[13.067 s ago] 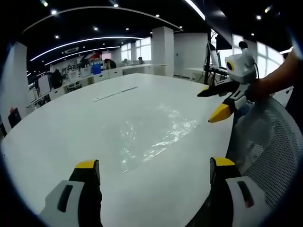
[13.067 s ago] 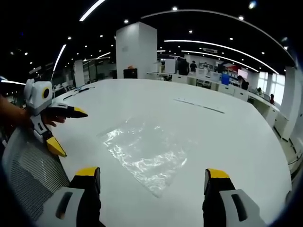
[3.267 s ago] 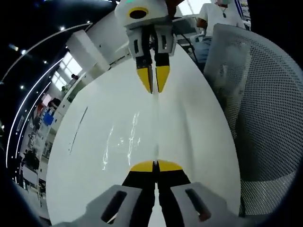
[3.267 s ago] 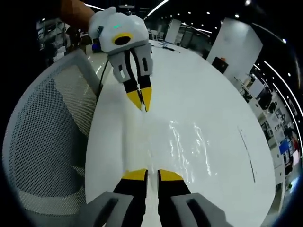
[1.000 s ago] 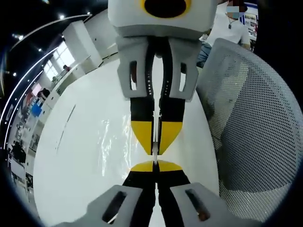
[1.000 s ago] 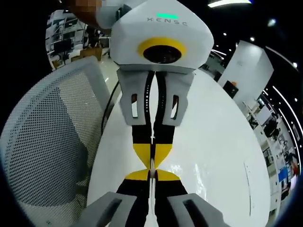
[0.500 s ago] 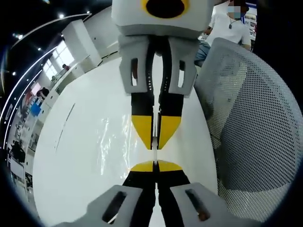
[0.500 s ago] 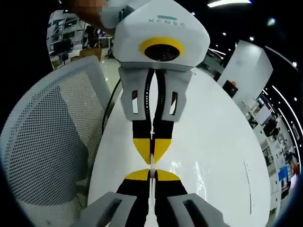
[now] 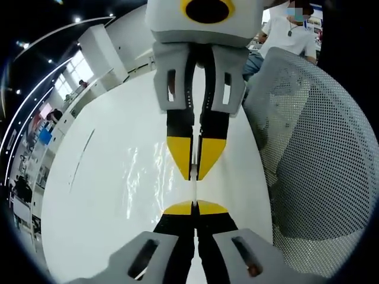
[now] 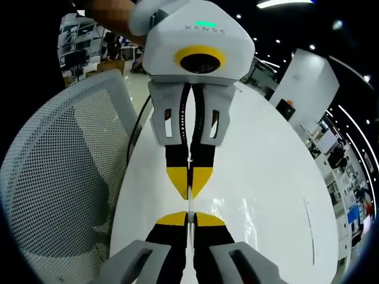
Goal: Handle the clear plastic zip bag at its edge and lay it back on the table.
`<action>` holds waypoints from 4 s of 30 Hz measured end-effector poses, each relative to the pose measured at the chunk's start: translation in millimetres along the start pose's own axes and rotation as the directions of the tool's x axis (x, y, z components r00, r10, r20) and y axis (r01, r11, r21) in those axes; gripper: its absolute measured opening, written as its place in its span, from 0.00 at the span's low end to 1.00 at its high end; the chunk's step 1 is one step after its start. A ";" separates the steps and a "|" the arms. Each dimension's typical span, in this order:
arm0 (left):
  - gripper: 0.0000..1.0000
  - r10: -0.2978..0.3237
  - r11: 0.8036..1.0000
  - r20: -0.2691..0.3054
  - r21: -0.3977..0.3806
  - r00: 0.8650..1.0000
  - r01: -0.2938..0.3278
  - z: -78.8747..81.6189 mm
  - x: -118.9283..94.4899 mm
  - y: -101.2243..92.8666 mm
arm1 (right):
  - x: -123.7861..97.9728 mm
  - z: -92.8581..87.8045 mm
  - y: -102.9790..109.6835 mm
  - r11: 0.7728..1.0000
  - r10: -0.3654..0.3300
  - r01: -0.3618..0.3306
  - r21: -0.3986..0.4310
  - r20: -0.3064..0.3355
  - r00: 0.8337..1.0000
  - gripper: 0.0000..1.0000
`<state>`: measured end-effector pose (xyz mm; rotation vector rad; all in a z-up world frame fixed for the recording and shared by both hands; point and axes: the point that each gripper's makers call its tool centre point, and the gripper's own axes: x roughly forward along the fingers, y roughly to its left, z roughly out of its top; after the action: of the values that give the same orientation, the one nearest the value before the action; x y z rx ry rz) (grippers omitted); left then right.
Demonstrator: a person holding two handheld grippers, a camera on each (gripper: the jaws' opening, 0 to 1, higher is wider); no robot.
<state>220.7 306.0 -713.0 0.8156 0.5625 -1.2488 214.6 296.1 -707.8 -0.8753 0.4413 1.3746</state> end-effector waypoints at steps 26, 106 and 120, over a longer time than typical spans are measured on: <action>0.00 0.005 1.000 0.000 0.005 1.000 -0.005 1.5 -1.2 -0.9 | -3.5 -4.2 0.5 1.000 -0.016 0.016 0.020 0.001 1.000 0.00; 0.00 0.052 0.998 -0.022 -0.023 0.998 -0.053 -23.9 -20.1 11.5 | -14.7 -27.9 -2.1 0.997 -0.048 0.050 0.060 -0.032 0.998 0.00; 0.00 0.056 0.998 -0.032 -0.029 0.998 -0.057 -30.3 -23.0 12.8 | -21.1 -38.0 0.3 0.995 -0.056 0.059 0.077 -0.048 0.997 0.00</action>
<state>229.2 345.1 -710.9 0.8214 0.5782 -1.1752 218.5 253.7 -716.1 -0.8507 0.4981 1.2783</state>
